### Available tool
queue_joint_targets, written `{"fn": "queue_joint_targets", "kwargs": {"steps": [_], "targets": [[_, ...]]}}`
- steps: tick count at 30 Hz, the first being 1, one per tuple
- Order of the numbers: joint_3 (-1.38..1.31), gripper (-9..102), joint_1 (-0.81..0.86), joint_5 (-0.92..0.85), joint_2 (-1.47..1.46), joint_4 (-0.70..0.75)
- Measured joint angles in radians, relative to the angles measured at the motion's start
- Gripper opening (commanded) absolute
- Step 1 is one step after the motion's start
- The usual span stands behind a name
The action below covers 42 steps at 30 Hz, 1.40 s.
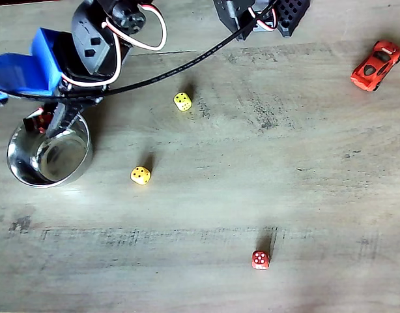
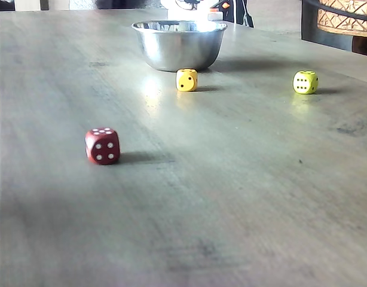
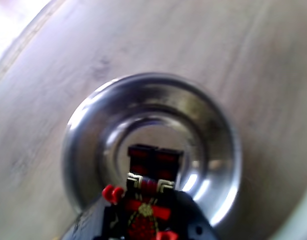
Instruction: Pick up the lego figure and place in bowl
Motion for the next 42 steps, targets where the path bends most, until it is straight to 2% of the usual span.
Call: {"fn": "queue_joint_targets", "kwargs": {"steps": [20, 30, 42], "targets": [[-0.196, 3, 0.005, 0.000, -0.256, 0.000], [-0.196, 17, 0.005, 0.000, -0.256, 0.000], [-0.196, 14, 0.005, 0.000, -0.256, 0.000]]}}
